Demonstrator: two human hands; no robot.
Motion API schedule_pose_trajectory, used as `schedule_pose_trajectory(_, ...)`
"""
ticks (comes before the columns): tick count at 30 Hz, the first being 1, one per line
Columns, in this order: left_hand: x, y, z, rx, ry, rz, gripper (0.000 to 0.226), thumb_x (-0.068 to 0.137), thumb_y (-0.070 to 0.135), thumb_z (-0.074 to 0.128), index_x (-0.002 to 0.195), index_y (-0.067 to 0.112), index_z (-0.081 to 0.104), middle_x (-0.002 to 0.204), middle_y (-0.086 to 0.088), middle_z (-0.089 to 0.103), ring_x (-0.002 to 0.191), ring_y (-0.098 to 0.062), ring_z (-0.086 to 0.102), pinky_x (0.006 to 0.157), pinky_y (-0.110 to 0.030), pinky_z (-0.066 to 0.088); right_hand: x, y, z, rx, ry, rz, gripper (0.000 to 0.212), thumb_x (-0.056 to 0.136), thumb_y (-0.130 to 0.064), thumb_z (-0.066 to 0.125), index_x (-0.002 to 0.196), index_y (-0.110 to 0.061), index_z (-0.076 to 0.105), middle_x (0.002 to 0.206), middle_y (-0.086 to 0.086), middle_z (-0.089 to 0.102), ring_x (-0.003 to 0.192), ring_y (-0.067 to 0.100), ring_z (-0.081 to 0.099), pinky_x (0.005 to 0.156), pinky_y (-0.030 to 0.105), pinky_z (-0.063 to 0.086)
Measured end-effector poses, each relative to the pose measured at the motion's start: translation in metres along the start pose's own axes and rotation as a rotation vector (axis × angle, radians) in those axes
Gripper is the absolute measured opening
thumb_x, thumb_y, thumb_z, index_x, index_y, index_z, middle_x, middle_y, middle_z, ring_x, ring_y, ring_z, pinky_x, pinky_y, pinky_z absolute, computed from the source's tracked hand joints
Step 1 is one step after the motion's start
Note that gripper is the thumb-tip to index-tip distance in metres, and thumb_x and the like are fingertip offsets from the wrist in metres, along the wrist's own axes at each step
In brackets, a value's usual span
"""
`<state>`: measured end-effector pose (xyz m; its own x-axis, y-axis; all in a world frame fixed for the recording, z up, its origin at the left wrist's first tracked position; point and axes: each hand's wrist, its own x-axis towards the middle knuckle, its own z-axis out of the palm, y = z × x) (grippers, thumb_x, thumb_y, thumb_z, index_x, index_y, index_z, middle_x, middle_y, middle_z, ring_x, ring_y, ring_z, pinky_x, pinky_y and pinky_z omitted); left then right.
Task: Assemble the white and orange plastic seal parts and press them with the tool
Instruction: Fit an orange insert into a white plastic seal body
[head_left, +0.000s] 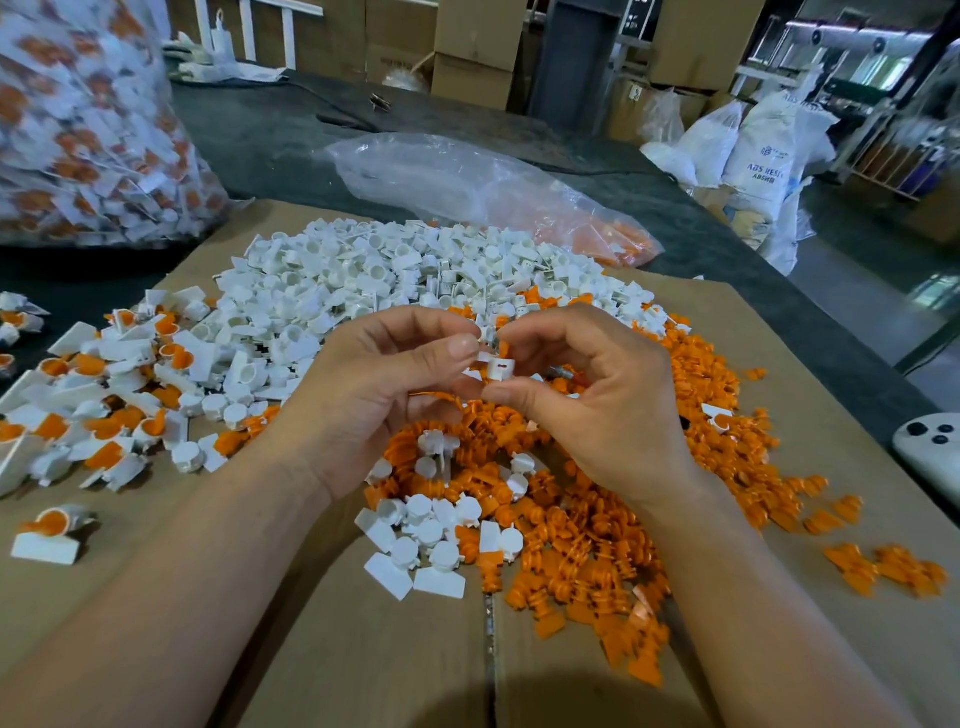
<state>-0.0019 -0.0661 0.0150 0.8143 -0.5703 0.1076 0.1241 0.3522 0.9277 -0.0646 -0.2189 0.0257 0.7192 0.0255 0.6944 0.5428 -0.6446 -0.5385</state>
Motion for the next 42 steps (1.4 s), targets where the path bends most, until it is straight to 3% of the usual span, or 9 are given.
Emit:
schedule_pose_trajectory(12,0.001,0.001,0.0,0.039,-0.007,-0.011,0.023,0.049,0.034,0.072,0.066,0.019,0.074,0.064,0.0,0.069,0.054,-0.011,0.065,0.046,-0.019,0.05,0.0,-0.001,0.002,0.047,0.013,0.022,0.038,0.068,-0.018,0.075,0.092,-0.037,0.053,0.079,-0.018,0.057,0.074,0.0,0.059,0.069,0.013,0.049)
schedule_pose_trajectory(19,0.001,0.0,-0.001,0.016,-0.013,0.003,0.021,0.049,0.028,0.073,0.067,0.018,0.074,0.065,0.001,0.068,0.054,-0.011,0.066,0.045,-0.019,0.05,-0.001,0.001,0.001,0.026,-0.003,0.003,0.02,0.07,-0.014,0.073,0.08,-0.019,0.057,0.078,-0.01,0.057,0.072,0.01,0.059,0.067,0.021,0.052)
schedule_pose_trajectory(24,0.001,0.0,-0.001,-0.006,-0.014,0.028,0.023,0.045,0.022,0.075,0.068,0.018,0.074,0.066,-0.001,0.068,0.056,-0.013,0.066,0.047,-0.02,0.051,-0.002,0.002,0.002,0.039,-0.012,0.024,0.018,0.07,-0.012,0.074,0.08,-0.017,0.06,0.08,-0.007,0.06,0.075,0.011,0.062,0.07,0.02,0.053)
schedule_pose_trajectory(29,0.002,-0.004,0.001,0.055,0.073,0.1,0.029,0.037,0.023,0.078,0.065,0.021,0.074,0.061,0.003,0.062,0.053,-0.012,0.062,0.052,-0.02,0.053,-0.002,0.002,0.007,0.157,-0.058,0.152,0.031,0.065,-0.019,0.075,0.086,-0.033,0.057,0.083,-0.016,0.065,0.077,0.004,0.066,0.072,0.021,0.054)
schedule_pose_trajectory(32,0.001,-0.004,0.002,0.098,0.085,0.113,0.028,0.038,0.028,0.078,0.065,0.022,0.074,0.061,0.003,0.062,0.053,-0.013,0.062,0.051,-0.021,0.053,-0.001,0.001,0.009,0.153,-0.075,0.093,0.027,0.072,-0.011,0.072,0.089,-0.027,0.059,0.082,-0.019,0.064,0.078,0.002,0.066,0.072,0.018,0.052)
schedule_pose_trajectory(34,0.001,-0.004,0.002,0.102,0.091,0.119,0.028,0.039,0.03,0.078,0.066,0.023,0.074,0.06,0.003,0.063,0.053,-0.014,0.063,0.049,-0.021,0.052,-0.001,0.001,0.011,0.105,-0.069,0.052,0.015,0.078,-0.01,0.067,0.09,-0.019,0.062,0.083,-0.009,0.065,0.08,0.009,0.065,0.072,0.027,0.054)
schedule_pose_trajectory(36,0.001,-0.004,0.002,0.095,0.09,0.13,0.03,0.039,0.03,0.078,0.069,0.024,0.075,0.062,0.004,0.064,0.053,-0.012,0.063,0.048,-0.02,0.051,-0.001,0.002,0.011,0.153,-0.043,0.124,0.01,0.083,-0.011,0.06,0.086,-0.021,0.061,0.081,-0.004,0.065,0.077,0.014,0.065,0.07,0.037,0.055)
schedule_pose_trajectory(39,0.0,-0.005,0.003,0.144,0.116,0.161,0.037,0.039,0.024,0.08,0.076,0.026,0.075,0.069,0.007,0.067,0.057,-0.009,0.062,0.051,-0.018,0.051,-0.001,0.004,0.011,0.324,0.006,0.299,0.018,0.088,-0.009,0.049,0.086,-0.026,0.054,0.078,-0.007,0.065,0.075,0.011,0.067,0.07,0.03,0.056)
schedule_pose_trajectory(42,-0.001,-0.005,0.005,0.215,0.133,0.194,0.027,0.051,0.017,0.076,0.077,0.022,0.073,0.064,0.002,0.069,0.056,-0.007,0.062,0.051,-0.016,0.05,0.0,0.004,0.011,0.358,-0.037,0.327,0.021,0.092,-0.004,0.046,0.088,-0.024,0.053,0.084,0.0,0.064,0.079,0.014,0.066,0.073,0.031,0.056)
